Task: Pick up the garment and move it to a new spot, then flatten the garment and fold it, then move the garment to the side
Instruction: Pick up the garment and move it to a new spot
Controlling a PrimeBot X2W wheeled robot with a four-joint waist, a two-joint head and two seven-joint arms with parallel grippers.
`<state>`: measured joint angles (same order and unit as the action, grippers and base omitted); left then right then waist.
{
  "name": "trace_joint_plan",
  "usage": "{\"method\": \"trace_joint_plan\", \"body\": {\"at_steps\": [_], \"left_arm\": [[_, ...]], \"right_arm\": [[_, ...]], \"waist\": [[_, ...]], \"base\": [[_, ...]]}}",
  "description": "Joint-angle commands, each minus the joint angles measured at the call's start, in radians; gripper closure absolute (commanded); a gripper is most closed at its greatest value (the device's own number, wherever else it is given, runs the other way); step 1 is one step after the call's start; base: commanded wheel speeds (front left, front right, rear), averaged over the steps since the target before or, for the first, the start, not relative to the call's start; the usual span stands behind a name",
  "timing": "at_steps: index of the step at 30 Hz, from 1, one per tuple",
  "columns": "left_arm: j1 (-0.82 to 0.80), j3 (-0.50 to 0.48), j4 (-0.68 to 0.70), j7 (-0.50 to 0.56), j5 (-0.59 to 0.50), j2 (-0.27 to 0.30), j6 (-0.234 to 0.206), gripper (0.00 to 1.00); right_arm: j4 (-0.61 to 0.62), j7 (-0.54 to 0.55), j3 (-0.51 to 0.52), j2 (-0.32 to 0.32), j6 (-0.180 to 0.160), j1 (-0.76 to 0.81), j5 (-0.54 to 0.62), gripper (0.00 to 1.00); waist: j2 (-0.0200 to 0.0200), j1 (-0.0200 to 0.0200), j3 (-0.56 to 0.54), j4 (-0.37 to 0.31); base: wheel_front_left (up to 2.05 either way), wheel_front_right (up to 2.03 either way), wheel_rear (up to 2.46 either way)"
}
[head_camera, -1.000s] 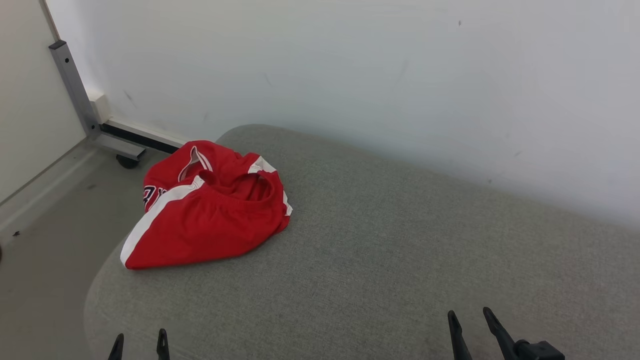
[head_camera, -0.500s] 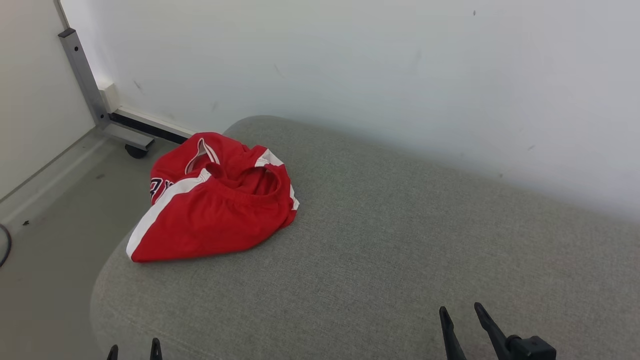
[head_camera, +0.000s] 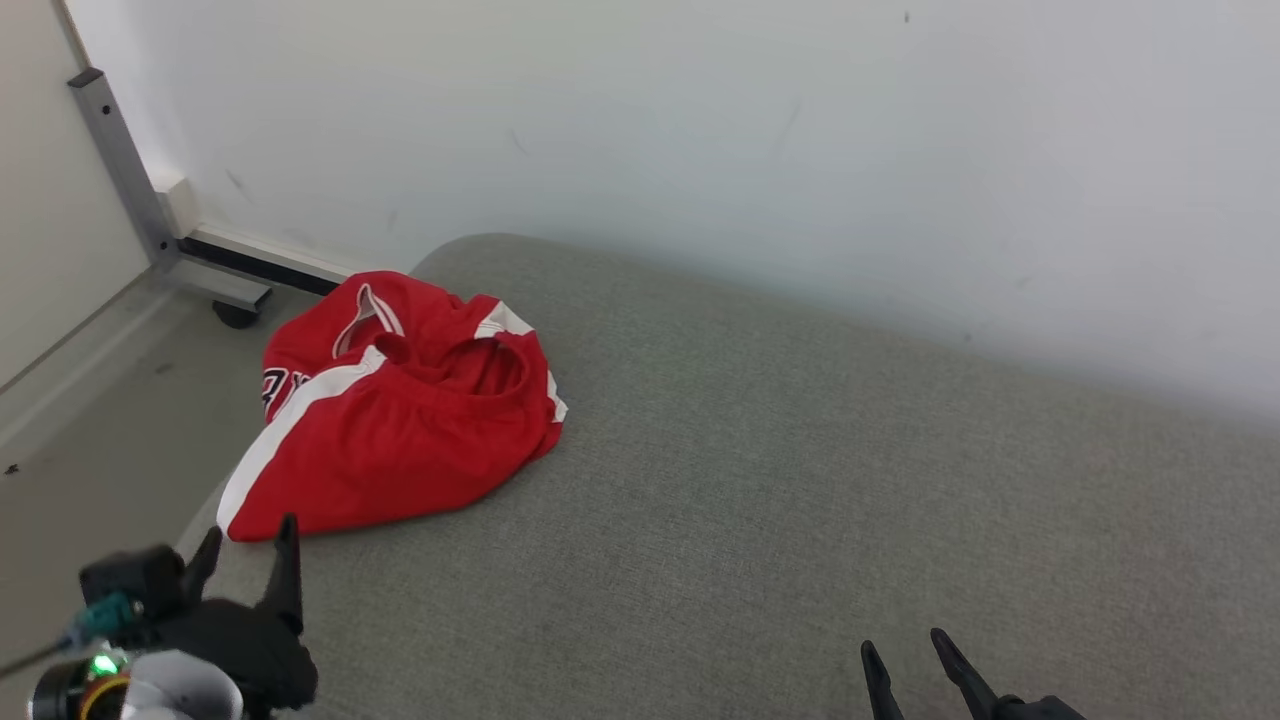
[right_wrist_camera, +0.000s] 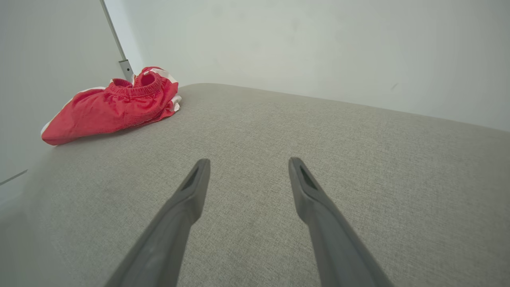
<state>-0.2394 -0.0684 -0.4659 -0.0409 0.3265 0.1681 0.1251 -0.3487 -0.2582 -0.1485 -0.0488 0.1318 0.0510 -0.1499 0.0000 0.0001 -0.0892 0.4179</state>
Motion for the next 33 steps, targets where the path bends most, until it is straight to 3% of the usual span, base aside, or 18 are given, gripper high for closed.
{"method": "trace_joint_plan", "body": {"at_steps": [1,5,7,11,16,20,27,33], "left_arm": [[-0.035,0.003,-0.012,0.03,0.016,0.025,0.006,0.0],[-0.167,0.017,-0.042,0.186,0.131,0.077,0.004,0.0],[-0.227,-0.021,-0.06,0.269,0.222,0.093,0.004,0.0],[-0.336,-0.064,-0.082,0.432,0.302,0.151,-0.005,0.0],[-0.411,-0.091,-0.066,0.549,0.328,0.211,-0.054,0.0],[-0.433,-0.103,-0.035,0.616,0.348,0.224,-0.095,0.0],[-0.4,-0.088,0.031,0.769,0.361,0.235,-0.174,0.0],[-0.361,-0.056,0.077,0.86,0.326,0.265,-0.215,0.0]], "right_arm": [[0.008,0.004,-0.005,-0.003,-0.002,-0.004,0.015,0.0],[0.056,0.034,-0.016,-0.003,-0.002,-0.042,0.058,0.0],[0.08,0.048,-0.03,-0.003,-0.002,-0.06,0.076,0.0],[0.126,0.062,-0.053,-0.003,-0.002,-0.105,0.092,0.0],[0.169,0.078,-0.078,-0.005,-0.002,-0.153,0.102,0.0],[0.184,0.073,-0.075,-0.006,-0.002,-0.176,0.104,0.0],[0.175,0.055,-0.068,-0.004,-0.002,-0.195,0.088,0.0],[0.156,0.044,-0.072,-0.003,-0.002,-0.21,0.077,0.0]], "waist": [[0.0,-0.0001,0.065,-0.077],[0.0,-0.0001,0.165,-0.146],[0.0,-0.0001,0.216,-0.183],[0.0,-0.0001,0.307,-0.244],[0.0,-0.0001,0.413,-0.297],[0.0,-0.0001,0.464,-0.323],[0.0,-0.0001,0.503,-0.339],[0.0,-0.0001,0.507,-0.34]], "base": [[0.0,0.0,0.0],[0.0,0.0,0.0],[0.0,0.0,0.0],[0.0,0.0,0.0],[0.0,0.0,0.0],[0.0,0.0,0.0],[0.0,0.0,0.0],[0.0,0.0,0.0]]}}
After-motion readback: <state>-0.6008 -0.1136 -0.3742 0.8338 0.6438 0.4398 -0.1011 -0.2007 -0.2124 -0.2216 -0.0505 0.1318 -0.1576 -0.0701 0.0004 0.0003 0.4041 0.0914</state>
